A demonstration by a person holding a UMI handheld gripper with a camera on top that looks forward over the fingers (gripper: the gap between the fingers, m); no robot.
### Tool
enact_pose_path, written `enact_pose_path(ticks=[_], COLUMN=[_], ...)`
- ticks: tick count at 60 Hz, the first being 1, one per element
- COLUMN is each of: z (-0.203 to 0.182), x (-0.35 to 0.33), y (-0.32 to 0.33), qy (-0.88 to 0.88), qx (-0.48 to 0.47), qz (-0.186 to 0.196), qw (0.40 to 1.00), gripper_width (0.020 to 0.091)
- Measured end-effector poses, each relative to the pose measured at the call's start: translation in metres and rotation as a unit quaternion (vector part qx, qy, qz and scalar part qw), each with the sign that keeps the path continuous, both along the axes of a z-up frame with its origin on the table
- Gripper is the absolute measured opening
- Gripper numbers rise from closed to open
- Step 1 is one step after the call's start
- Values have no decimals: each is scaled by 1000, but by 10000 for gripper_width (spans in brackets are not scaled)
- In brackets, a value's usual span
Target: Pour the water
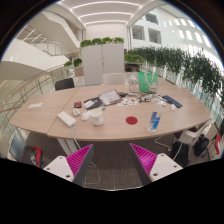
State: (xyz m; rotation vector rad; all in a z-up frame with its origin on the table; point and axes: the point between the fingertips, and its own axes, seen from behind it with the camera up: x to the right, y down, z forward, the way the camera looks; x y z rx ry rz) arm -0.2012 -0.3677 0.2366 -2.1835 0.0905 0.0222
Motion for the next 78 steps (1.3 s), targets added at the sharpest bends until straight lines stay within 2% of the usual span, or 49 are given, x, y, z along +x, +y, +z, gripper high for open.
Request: enact_pose_path(ticks=[12, 19, 26, 36, 51, 53, 54, 56, 57, 58, 63, 71, 78], z=[-15, -40, -64, -122, -162, -164, -165, -168, -170, -172, -172, -174, -174], x=[61, 113, 172, 252, 280, 282, 283, 283, 287, 289, 296, 296, 287], y=[30, 65, 112, 195, 299, 308, 312, 320, 322, 324, 326, 328, 328], qy=[-23, -23, -43, -61, -36, -40, -43, -47, -51, -51, -33, -21, 3], qx=[10, 23, 57, 85, 164, 172, 176, 178, 177, 175, 190, 175, 143], qz=[-29, -36, -27, -44, -44, -42, -42, -43, -48, -51, -82, -95, -88], qw=[999, 999, 997, 994, 985, 983, 983, 982, 982, 982, 978, 980, 986], gripper_width=[812, 813, 812, 814, 816, 795, 763, 639, 523, 463, 457, 416, 384])
